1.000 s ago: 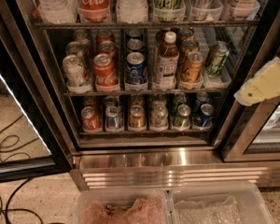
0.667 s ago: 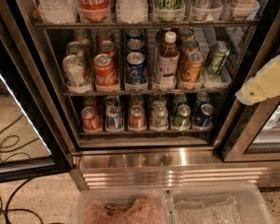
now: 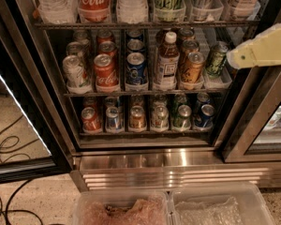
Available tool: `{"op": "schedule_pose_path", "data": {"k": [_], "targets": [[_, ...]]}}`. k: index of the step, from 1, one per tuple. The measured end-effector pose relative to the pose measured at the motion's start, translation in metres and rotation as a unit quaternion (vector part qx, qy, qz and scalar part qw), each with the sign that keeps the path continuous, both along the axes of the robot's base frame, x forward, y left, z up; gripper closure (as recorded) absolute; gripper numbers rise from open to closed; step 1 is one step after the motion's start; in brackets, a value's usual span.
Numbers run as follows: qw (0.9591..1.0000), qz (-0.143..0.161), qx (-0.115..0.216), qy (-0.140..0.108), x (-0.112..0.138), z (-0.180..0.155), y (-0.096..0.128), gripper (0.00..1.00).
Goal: Pick green can from top shelf of fridge
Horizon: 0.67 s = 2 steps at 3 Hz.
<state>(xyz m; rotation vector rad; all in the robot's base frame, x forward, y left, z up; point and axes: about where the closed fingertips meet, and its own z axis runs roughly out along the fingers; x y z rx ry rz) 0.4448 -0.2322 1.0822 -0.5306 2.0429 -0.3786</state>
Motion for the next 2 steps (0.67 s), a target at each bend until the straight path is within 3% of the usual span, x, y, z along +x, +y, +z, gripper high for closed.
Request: {"op": "schedule_pose_path", "data": {"k": [1, 2], "targets": [[0.9999, 0.002, 0.004, -0.016, -0.0001, 0.0108, 0.005, 0.0], [0.9999, 0.002, 0.004, -0.016, -0.0001, 0.0108, 0.005, 0.0]]}}
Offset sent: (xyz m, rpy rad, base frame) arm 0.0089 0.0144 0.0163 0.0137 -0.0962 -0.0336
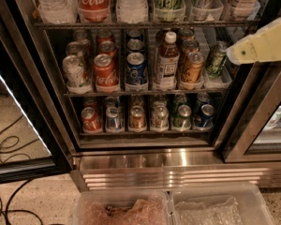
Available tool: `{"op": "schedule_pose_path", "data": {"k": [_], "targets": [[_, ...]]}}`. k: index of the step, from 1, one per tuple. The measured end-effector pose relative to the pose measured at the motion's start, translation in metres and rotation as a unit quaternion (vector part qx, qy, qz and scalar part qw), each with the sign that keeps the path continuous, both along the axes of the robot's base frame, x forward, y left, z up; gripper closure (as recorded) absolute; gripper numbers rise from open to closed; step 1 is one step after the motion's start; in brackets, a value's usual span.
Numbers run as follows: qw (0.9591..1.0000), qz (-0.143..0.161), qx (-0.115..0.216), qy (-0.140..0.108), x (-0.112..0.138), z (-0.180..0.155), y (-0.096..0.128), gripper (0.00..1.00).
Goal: Pick green can from top shelf of fridge
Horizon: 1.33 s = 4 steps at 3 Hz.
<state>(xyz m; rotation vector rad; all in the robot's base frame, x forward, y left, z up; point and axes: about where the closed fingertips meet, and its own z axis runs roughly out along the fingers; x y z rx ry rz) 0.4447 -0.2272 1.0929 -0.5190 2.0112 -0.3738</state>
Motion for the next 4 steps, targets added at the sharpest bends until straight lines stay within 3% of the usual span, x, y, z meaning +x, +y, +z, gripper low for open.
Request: {"op": "schedule_pose_path", "data": {"k": [4], "targets": [[1.0, 0.0, 0.0, 0.0, 0.0, 0.0, 0.0, 0.0]]}}
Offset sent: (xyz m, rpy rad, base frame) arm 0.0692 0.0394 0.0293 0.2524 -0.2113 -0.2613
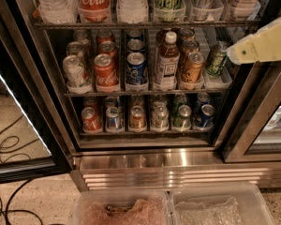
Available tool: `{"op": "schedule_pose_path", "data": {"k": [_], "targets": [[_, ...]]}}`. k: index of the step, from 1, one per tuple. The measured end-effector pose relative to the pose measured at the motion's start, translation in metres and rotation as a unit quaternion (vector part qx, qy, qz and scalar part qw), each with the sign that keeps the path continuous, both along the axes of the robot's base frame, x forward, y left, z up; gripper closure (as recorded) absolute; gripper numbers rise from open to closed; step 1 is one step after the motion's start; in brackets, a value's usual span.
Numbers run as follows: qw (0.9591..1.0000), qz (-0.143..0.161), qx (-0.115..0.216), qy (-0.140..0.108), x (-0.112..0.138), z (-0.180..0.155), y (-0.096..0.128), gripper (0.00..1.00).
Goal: Pick green can from top shelf of fridge
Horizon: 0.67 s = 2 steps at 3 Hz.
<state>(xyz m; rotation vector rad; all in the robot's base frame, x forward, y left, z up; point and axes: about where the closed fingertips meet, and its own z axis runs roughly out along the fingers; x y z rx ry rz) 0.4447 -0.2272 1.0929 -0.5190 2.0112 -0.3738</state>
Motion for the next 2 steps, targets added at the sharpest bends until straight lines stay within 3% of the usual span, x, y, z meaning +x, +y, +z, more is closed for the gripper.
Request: {"op": "schedule_pose_path", "data": {"k": [2], "targets": [[1.0, 0.0, 0.0, 0.0, 0.0, 0.0, 0.0, 0.0]]}}
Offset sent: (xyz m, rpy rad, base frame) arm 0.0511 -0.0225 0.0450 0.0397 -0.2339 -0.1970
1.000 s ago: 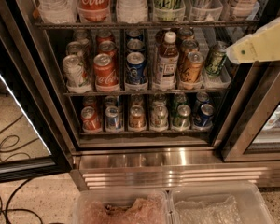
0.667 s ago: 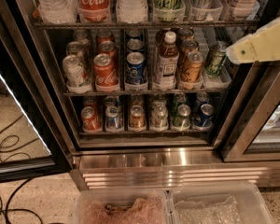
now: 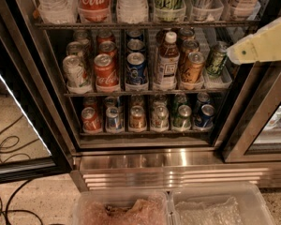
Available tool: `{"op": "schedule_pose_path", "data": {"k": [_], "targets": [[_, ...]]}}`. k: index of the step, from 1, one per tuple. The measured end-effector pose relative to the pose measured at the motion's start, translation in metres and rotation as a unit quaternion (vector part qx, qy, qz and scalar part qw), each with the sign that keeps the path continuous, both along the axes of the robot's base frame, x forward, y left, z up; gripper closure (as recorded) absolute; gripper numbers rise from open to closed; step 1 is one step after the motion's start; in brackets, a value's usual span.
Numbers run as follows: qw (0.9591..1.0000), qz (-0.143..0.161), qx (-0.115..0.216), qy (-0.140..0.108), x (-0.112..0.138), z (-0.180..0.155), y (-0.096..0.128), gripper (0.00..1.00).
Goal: Pick green can from top shelf of fridge
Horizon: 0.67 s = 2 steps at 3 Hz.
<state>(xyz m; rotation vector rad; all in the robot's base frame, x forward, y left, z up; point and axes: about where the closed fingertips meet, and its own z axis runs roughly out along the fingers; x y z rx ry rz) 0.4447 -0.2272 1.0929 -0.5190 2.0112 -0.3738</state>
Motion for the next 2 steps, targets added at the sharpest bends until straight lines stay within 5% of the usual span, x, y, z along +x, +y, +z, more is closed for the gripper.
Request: {"op": "schedule_pose_path", "data": {"k": [2], "targets": [[1.0, 0.0, 0.0, 0.0, 0.0, 0.0, 0.0, 0.0]]}}
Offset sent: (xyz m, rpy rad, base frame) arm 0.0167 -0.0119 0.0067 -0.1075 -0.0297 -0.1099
